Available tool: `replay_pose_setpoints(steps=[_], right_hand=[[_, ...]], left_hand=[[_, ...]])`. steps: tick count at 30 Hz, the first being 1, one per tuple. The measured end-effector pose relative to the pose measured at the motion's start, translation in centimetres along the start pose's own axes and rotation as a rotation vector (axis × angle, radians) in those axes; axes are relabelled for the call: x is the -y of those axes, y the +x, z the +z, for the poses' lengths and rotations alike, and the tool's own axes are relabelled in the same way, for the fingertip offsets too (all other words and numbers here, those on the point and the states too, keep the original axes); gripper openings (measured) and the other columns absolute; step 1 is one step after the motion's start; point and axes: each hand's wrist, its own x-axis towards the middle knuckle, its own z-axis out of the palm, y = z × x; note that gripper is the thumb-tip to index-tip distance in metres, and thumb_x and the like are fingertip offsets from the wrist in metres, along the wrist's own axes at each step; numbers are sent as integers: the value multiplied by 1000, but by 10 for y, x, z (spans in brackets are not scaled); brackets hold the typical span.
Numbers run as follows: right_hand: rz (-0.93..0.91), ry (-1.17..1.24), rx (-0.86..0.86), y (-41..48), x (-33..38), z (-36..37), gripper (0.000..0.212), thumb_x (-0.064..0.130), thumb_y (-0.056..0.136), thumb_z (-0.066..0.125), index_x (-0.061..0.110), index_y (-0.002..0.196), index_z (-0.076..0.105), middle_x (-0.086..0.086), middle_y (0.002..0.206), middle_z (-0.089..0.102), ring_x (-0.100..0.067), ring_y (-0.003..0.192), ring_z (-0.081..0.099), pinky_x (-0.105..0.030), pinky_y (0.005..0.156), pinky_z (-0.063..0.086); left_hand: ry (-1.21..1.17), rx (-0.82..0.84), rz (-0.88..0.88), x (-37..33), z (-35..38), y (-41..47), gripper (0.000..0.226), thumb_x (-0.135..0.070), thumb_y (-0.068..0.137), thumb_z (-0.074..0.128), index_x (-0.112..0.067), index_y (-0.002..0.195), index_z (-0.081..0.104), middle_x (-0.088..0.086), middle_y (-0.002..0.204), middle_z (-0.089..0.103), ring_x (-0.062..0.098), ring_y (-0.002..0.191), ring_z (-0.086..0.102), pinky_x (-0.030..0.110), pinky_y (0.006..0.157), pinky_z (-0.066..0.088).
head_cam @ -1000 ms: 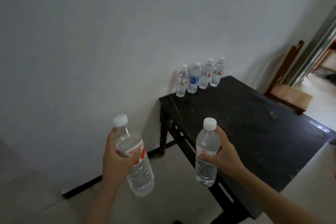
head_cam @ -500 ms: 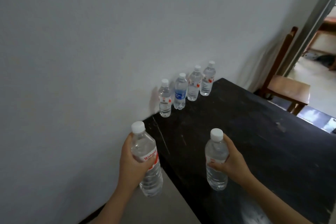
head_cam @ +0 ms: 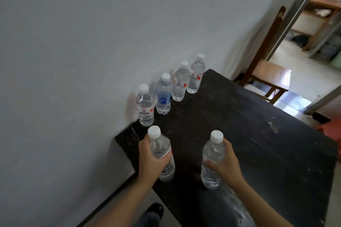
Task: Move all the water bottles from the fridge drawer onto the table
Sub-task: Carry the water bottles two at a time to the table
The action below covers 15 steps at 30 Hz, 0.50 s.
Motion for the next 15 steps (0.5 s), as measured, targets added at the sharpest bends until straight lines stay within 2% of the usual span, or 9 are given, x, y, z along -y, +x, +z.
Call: replay_pose_setpoints(steps=[2,4,6,8,10,12,15], right_hand=[[-7,-12,-36,14,8,6,68,4,65,79,40,106,38,13,103,53,0,90,54,-23,77,43],[-17,-17,-53,30,20,13,59,4,66,79,40,96,42,16,97,53,3,86,54,-16,72,42],[-29,-27,-54,48,31,20,60,5,66,79,39,98,40,16,99,52,4,85,53,-11,70,39],[-35,-48,-56,67,39,28,68,9,66,80,35,110,36,9,108,50,0,89,53,-17,77,39],[-40,-65,-56,88,46,37,70,13,66,80,32,117,35,5,115,48,-7,98,51,-22,82,38],[-51,-88,-41,105,54,45,71,15,67,80,28,121,36,4,118,47,-9,101,49,-24,83,38],[-70,-109,-36,126,62,55,72,19,67,79,30,122,35,5,118,48,-9,103,49,-26,84,40]], left_hand=[[2,36,-22,7,8,20,61,-37,58,83,-13,106,54,15,100,57,23,93,62,44,79,53],[-4,51,2,6,15,39,55,-34,59,83,-20,103,55,11,101,56,16,94,62,37,82,53],[-7,23,42,0,18,52,54,-22,60,84,-35,99,49,-4,103,48,1,97,56,14,84,47],[-2,21,76,1,20,62,65,-13,61,84,-39,101,40,-12,106,40,-11,101,48,1,82,37],[3,43,87,6,22,73,70,-11,61,83,-36,109,38,-6,109,41,-10,104,46,1,84,35],[4,67,104,9,24,83,74,-13,61,84,-36,114,38,-2,115,42,-4,105,48,6,89,37],[2,88,145,10,27,97,71,-17,61,83,-46,108,38,-1,113,46,1,106,51,8,88,39]])
